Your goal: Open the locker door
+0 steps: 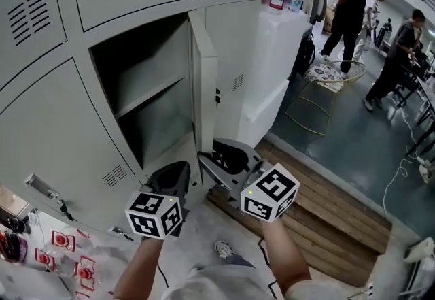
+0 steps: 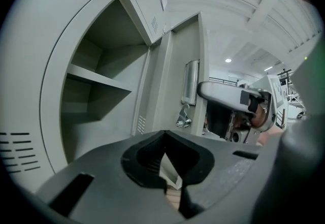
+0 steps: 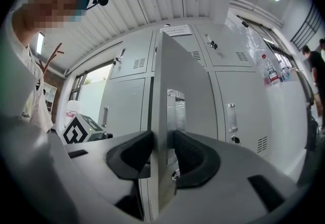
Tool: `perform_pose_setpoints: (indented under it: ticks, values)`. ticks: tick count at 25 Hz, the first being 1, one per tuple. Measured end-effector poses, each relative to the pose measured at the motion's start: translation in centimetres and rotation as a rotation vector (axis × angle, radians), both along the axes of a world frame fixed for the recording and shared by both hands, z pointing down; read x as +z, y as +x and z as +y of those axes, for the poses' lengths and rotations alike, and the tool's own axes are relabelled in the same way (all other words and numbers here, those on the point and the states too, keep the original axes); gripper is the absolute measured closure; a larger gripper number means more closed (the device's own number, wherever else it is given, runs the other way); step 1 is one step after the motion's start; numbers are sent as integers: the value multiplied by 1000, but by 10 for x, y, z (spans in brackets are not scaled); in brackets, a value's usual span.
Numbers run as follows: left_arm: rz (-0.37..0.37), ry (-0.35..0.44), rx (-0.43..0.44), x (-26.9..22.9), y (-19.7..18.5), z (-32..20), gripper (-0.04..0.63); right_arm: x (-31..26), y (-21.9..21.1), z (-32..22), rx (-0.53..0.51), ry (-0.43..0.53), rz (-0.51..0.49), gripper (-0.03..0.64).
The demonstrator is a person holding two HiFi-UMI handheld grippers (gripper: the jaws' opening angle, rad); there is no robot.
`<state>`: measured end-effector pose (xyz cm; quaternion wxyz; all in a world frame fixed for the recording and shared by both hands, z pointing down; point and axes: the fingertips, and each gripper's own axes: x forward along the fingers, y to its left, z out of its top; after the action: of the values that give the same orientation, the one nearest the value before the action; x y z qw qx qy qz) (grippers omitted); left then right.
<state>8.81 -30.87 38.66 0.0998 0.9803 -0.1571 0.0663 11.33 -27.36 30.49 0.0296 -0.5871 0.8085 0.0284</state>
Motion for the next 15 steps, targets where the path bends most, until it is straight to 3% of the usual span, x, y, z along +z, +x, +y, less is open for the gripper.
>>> perform_pose_setpoints:
  ticks: [15]
  values:
    - [16,10,100,-6,56,18,589,1,53,29,92,15,-29,488]
